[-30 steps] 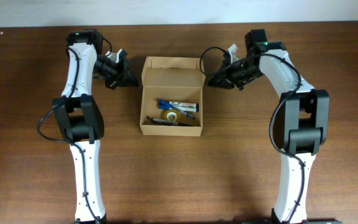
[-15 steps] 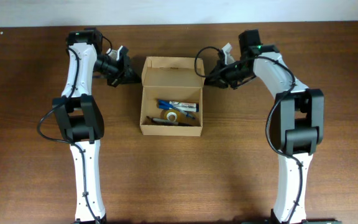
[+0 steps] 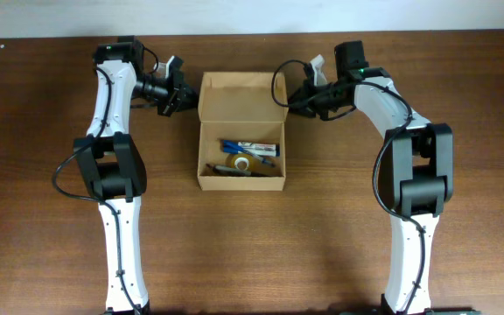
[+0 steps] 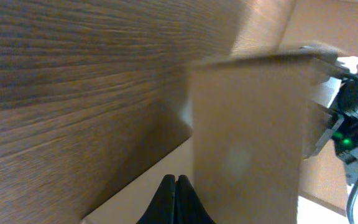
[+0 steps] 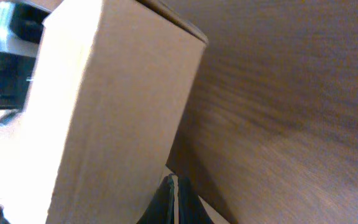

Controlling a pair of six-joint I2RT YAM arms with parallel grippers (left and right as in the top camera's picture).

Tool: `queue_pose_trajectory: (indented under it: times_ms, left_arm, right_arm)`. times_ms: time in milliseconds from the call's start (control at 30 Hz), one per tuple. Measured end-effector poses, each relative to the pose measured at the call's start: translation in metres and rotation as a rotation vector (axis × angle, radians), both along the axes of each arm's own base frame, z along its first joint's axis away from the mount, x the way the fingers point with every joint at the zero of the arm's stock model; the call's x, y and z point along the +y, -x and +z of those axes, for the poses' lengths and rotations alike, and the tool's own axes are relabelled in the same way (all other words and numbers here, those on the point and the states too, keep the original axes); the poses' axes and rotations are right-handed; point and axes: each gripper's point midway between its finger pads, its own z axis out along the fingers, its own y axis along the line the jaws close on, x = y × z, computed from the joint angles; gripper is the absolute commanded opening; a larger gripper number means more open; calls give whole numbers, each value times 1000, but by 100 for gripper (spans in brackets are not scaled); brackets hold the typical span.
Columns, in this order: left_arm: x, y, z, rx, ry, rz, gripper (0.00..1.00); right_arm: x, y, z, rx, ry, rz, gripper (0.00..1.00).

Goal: Pack container
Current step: 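Bring both grippers to the box lid from either side, then fold the box lid down shut with both grippers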

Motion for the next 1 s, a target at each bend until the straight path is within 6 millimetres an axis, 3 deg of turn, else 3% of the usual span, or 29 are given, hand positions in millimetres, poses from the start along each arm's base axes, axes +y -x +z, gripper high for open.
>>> queue_pose_trajectory:
  times_ms: [333, 600, 833, 1000]
  left_arm:
    - [-4, -6, 7, -39, 48, -1, 2]
    - [-10, -10, 29, -82, 123, -2, 1]
    - [-13, -7, 78, -161, 59, -20, 2]
    - [-21, 2, 113, -234, 26, -41, 2]
  right_arm:
    - [12, -1, 22, -47, -127, 52, 4]
    - [17, -2, 36, -80, -177, 80, 4]
    - [18, -13, 64, -129, -182, 85, 4]
    - [13, -4, 82, -95, -116, 78, 4]
